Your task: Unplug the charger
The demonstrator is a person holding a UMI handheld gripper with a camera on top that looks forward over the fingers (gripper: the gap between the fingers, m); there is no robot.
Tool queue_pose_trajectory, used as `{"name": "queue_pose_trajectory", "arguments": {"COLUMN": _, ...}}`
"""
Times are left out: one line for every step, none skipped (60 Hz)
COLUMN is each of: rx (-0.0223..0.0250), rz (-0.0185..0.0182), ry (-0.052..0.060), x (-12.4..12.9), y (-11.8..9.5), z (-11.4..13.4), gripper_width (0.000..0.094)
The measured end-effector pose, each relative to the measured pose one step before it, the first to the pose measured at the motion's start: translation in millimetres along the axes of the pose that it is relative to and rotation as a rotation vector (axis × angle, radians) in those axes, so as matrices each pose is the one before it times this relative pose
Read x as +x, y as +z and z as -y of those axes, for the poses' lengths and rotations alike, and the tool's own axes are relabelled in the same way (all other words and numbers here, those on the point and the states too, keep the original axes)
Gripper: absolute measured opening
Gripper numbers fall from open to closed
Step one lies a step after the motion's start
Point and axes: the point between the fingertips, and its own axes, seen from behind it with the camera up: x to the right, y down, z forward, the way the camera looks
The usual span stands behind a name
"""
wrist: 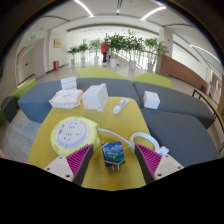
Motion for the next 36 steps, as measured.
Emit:
{"name": "queue_pose_trajectory", "arguments": {"rx": 0.00523, "rz": 0.00167, "ry": -0.0010, "x": -0.99, "y": -6.89, "z": 1.28, "gripper_width": 0.0839}}
{"name": "queue_pose_trajectory", "arguments": {"rx": 0.00437, "rz": 0.00198, "ry": 0.0009, "x": -0.58, "y": -5.01, "z": 1.68, "gripper_width": 0.0819}}
{"name": "queue_pose_trajectory", "arguments": {"rx": 0.00358, "rz": 0.00218, "ry": 0.0020, "x": -0.25, "y": -5.28, "z": 1.56, "gripper_width": 0.0817}}
{"name": "queue_pose_trajectory", "arguments": {"rx": 0.00330, "rz": -0.00038, "ry": 0.0036, "x": 0.56, "y": -5.32, "z": 1.49, "gripper_width": 0.0823}}
{"name": "queue_pose_trajectory", "arguments": {"rx": 0.00260, "rz": -0.00096, "ry": 0.0039, "x": 1.01, "y": -5.70, "z": 1.45, "gripper_width": 0.0837}}
{"name": "queue_pose_trajectory", "arguments": {"rx": 0.00162, "rz": -0.00183, "ry": 0.0047, "x": 1.61, "y": -5.75, "z": 1.23, "gripper_width": 0.0848}}
{"name": "queue_pose_trajectory", "arguments": {"rx": 0.00144, "rz": 0.00033, "ry": 0.0046, "x": 0.91, "y": -5.65, "z": 1.20, "gripper_width": 0.0847}}
{"name": "queue_pose_trajectory", "arguments": {"rx": 0.00196, "rz": -0.00184, "ry": 0.0059, "x": 1.18, "y": -5.83, "z": 1.28, "gripper_width": 0.0847}}
{"name": "queue_pose_trajectory", "arguments": {"rx": 0.00333, "rz": -0.00063, "ry": 0.0062, "x": 1.95, "y": -6.72, "z": 2.74, "gripper_width": 0.0847}}
{"name": "queue_pose_trajectory", "arguments": {"rx": 0.00325, "rz": -0.00251, "ry": 0.0056, "x": 0.75, "y": -5.58, "z": 0.59, "gripper_width": 0.0849}}
{"name": "queue_pose_trajectory", "arguments": {"rx": 0.00335, "rz": -0.00170, "ry": 0.0051, "x": 1.16, "y": -5.75, "z": 1.36, "gripper_width": 0.0847}}
{"name": "queue_pose_trajectory", "arguments": {"rx": 0.00321, "rz": -0.00188, "ry": 0.0043, "x": 1.19, "y": -5.84, "z": 1.47, "gripper_width": 0.0849}}
{"name": "queue_pose_trajectory", "arguments": {"rx": 0.00321, "rz": -0.00210, "ry": 0.0037, "x": 1.04, "y": -5.89, "z": 1.41, "gripper_width": 0.0848}}
{"name": "queue_pose_trajectory", "arguments": {"rx": 0.00221, "rz": -0.00194, "ry": 0.0027, "x": 0.59, "y": -5.89, "z": 1.11, "gripper_width": 0.0848}}
{"name": "queue_pose_trajectory", "arguments": {"rx": 0.00165, "rz": -0.00137, "ry": 0.0024, "x": 0.51, "y": -5.95, "z": 1.22, "gripper_width": 0.0847}}
{"name": "queue_pose_trajectory", "arguments": {"rx": 0.00220, "rz": -0.00113, "ry": 0.0032, "x": 0.78, "y": -6.10, "z": 1.99, "gripper_width": 0.0852}}
{"name": "queue_pose_trajectory", "arguments": {"rx": 0.00449, "rz": -0.00145, "ry": 0.0041, "x": 0.80, "y": -5.38, "z": 1.40, "gripper_width": 0.0852}}
{"name": "queue_pose_trajectory", "arguments": {"rx": 0.00574, "rz": -0.00196, "ry": 0.0053, "x": -0.17, "y": -6.79, "z": 1.29, "gripper_width": 0.0847}}
{"name": "queue_pose_trajectory", "arguments": {"rx": 0.00691, "rz": 0.00080, "ry": 0.0054, "x": -0.93, "y": -6.18, "z": 1.58, "gripper_width": 0.0843}}
{"name": "queue_pose_trajectory", "arguments": {"rx": 0.00549, "rz": 0.00452, "ry": 0.0043, "x": -1.85, "y": -5.75, "z": 0.84, "gripper_width": 0.0839}}
{"name": "queue_pose_trajectory", "arguments": {"rx": 0.00313, "rz": 0.00561, "ry": 0.0042, "x": -2.40, "y": -5.91, "z": 0.30, "gripper_width": 0.0839}}
{"name": "queue_pose_trajectory", "arguments": {"rx": 0.00068, "rz": 0.00548, "ry": 0.0058, "x": -2.24, "y": -5.79, "z": -0.49, "gripper_width": 0.0839}}
{"name": "queue_pose_trajectory", "arguments": {"rx": -0.00125, "rz": 0.00524, "ry": 0.0078, "x": -2.26, "y": -5.54, "z": -1.18, "gripper_width": 0.0838}}
{"name": "queue_pose_trajectory", "arguments": {"rx": -0.00258, "rz": 0.00451, "ry": 0.0087, "x": -2.47, "y": -5.05, "z": -1.56, "gripper_width": 0.0840}}
{"name": "queue_pose_trajectory", "arguments": {"rx": -0.00189, "rz": 0.00481, "ry": 0.0085, "x": -1.63, "y": -7.36, "z": -1.39, "gripper_width": 0.0839}}
{"name": "queue_pose_trajectory", "arguments": {"rx": -0.00016, "rz": 0.00628, "ry": 0.0067, "x": -2.87, "y": -4.61, "z": -1.13, "gripper_width": 0.0837}}
{"name": "queue_pose_trajectory", "arguments": {"rx": 0.00184, "rz": 0.00798, "ry": 0.0032, "x": -3.06, "y": -3.96, "z": -1.45, "gripper_width": 0.0838}}
{"name": "queue_pose_trajectory", "arguments": {"rx": 0.00168, "rz": 0.00900, "ry": 0.0010, "x": -3.06, "y": -4.53, "z": -0.94, "gripper_width": 0.0840}}
{"name": "queue_pose_trajectory", "arguments": {"rx": 0.00256, "rz": 0.00773, "ry": 0.0001, "x": -2.99, "y": -4.06, "z": -0.85, "gripper_width": 0.0838}}
{"name": "queue_pose_trajectory", "arguments": {"rx": 0.00319, "rz": 0.00546, "ry": 0.0001, "x": -2.25, "y": -3.73, "z": -1.05, "gripper_width": 0.0838}}
{"name": "queue_pose_trajectory", "arguments": {"rx": 0.00370, "rz": 0.00337, "ry": -0.0006, "x": -1.51, "y": -3.55, "z": -0.86, "gripper_width": 0.0839}}
{"name": "queue_pose_trajectory", "arguments": {"rx": 0.00454, "rz": 0.00277, "ry": -0.0015, "x": -1.37, "y": -3.41, "z": -0.38, "gripper_width": 0.0839}}
{"name": "queue_pose_trajectory", "arguments": {"rx": 0.00492, "rz": 0.00212, "ry": -0.0018, "x": -0.94, "y": -3.73, "z": 0.01, "gripper_width": 0.0840}}
{"name": "queue_pose_trajectory", "arguments": {"rx": 0.00588, "rz": 0.00069, "ry": -0.0032, "x": -0.66, "y": -4.79, "z": 1.40, "gripper_width": 0.0839}}
{"name": "queue_pose_trajectory", "arguments": {"rx": 0.00679, "rz": -0.00007, "ry": -0.0050, "x": -0.17, "y": -2.72, "z": -0.26, "gripper_width": 0.0838}}
{"name": "queue_pose_trajectory", "arguments": {"rx": 0.00699, "rz": 0.00100, "ry": -0.0070, "x": -0.83, "y": -1.56, "z": -0.83, "gripper_width": 0.0839}}
